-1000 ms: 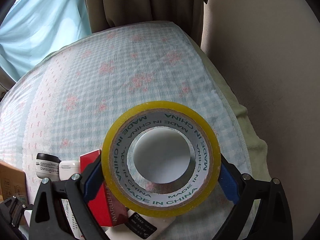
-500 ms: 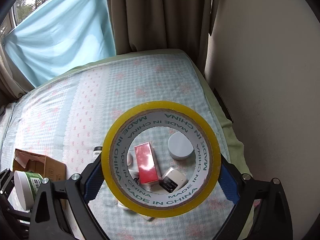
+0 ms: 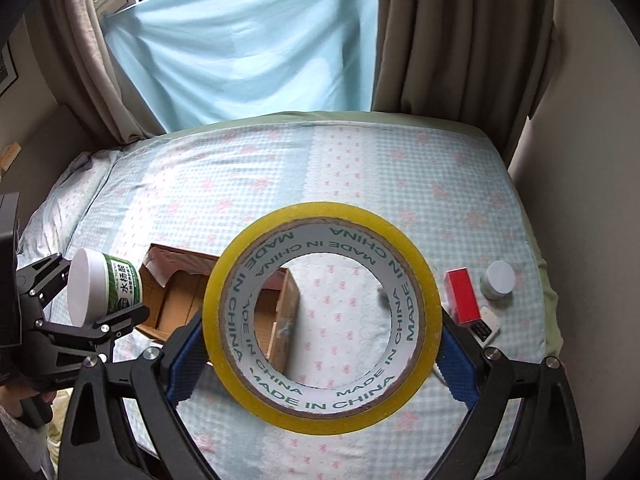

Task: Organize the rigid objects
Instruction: 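Carry the white jar and yellow tape roll over the cardboard box with both tools, then lower the white jar and tape into the box and open both tools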

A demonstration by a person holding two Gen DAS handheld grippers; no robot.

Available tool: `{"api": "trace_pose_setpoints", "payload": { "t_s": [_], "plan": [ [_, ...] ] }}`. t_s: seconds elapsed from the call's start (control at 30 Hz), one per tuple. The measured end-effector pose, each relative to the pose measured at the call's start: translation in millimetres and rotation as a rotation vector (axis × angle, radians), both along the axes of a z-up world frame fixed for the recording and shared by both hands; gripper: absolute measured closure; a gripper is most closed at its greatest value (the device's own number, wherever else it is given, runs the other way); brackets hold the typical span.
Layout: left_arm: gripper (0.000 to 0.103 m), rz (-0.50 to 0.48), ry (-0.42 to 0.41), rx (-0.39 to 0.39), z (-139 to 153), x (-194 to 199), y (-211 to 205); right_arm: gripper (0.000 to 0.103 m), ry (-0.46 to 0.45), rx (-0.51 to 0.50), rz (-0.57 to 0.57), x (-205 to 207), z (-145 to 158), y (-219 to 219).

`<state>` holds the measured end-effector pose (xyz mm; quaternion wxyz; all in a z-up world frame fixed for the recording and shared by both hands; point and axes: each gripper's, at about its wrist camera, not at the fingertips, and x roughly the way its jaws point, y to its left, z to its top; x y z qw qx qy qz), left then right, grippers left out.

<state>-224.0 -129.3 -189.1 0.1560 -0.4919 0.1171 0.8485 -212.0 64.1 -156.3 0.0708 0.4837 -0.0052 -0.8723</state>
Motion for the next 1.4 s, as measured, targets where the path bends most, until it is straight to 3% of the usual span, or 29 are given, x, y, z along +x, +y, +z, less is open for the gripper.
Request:
{"api": "trace_pose_setpoints", "payload": {
  "t_s": [0.23,0.43,0.77,1.03,1.2,1.4],
  "plan": [
    [0.034,0.022,-0.075,0.021,-25.6,-21.4,-79.0,0.007,-0.028,0.030,0.066,-1.8,-21.3,-79.9],
    [0.034,0.018,-0.139,0.004,-68.0,-56.1,-109.6,0.007,-0.090,0.114,0.193,-22.7,-49.1,-132.5],
    [0.034,-0.052,-0.242,-0.022,-153.2,-111.4,-93.9,0.007,-0.264,0.208,0.391,-70.7,-148.0,-177.0],
    [0.034,-0.109,-0.335,-0.070,-231.2,-127.6,-74.4,0.007,-0.394,0.272,0.403,-99.2,-242.4,-173.8],
    [0.034,-0.117,-0.348,-0.075,-252.0,-129.6,-68.1,0.007,-0.422,0.253,0.411,-100.9,-265.6,-166.9],
    [0.033,-0.127,-0.333,-0.099,-249.8,-130.8,-63.1,0.007,-0.412,0.231,0.418,-99.8,-270.2,-165.1]
  ]
}}
